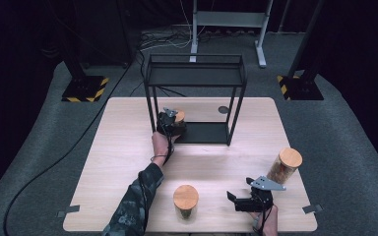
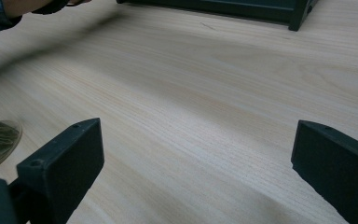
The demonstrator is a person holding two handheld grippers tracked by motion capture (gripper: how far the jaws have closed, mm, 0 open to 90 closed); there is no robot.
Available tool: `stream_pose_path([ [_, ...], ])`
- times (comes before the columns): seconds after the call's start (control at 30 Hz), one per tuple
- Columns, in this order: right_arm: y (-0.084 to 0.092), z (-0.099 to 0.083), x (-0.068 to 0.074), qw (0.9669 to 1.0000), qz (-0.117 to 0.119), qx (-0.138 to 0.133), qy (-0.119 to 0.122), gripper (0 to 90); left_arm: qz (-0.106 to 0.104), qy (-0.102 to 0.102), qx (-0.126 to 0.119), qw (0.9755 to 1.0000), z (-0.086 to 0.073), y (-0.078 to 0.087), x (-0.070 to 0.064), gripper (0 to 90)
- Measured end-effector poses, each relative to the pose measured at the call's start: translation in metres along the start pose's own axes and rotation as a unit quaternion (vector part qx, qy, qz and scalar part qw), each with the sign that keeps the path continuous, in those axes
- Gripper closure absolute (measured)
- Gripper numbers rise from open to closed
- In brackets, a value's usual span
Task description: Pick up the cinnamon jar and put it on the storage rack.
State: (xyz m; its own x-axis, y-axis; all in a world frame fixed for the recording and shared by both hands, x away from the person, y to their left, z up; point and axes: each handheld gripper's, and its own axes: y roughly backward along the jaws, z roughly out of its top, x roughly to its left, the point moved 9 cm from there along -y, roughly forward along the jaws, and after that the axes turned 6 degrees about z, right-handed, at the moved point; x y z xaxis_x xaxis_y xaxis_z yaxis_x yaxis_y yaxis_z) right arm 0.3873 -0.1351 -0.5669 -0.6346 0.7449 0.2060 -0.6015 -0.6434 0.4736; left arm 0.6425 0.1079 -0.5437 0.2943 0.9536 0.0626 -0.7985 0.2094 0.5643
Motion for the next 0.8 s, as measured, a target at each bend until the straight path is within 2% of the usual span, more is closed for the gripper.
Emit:
stream_pose_path([
  [0.13, 0.000, 0.000, 0.000, 1.0000, 0.000, 0.000, 0.000, 1.7, -0.002, 0.007, 0.014, 0.9999, 0.000, 0.001, 0.002, 16.7],
  [0.2, 0.000, 0.000, 0.000, 1.0000, 0.000, 0.000, 0.000, 1.7, -0.003, 0.003, 0.020, 0.9998, 0.000, 0.002, 0.002, 13.9],
  [0.37, 0.000, 0.000, 0.000, 1.0000, 0.000, -0.001, 0.000, 1.7, -0.003, 0.007, 0.031, 0.9995, 0.004, 0.006, 0.001, 7.6],
  [0.43, 0.000, 0.000, 0.000, 1.0000, 0.000, 0.000, -0.001, 1.7, 0.007, -0.004, 0.034, 0.9994, 0.006, 0.007, 0.001, 5.1],
  [0.7, 0.000, 0.000, 0.000, 1.0000, 0.000, -0.001, -0.001, 1.7, 0.013, -0.015, 0.032, 0.9993, 0.019, 0.016, 0.000, 1.7],
  [0.8, 0.000, 0.000, 0.000, 1.0000, 0.000, -0.001, -0.001, 1.7, 0.021, -0.021, 0.031, 0.9991, 0.024, 0.019, 0.001, 1.2],
])
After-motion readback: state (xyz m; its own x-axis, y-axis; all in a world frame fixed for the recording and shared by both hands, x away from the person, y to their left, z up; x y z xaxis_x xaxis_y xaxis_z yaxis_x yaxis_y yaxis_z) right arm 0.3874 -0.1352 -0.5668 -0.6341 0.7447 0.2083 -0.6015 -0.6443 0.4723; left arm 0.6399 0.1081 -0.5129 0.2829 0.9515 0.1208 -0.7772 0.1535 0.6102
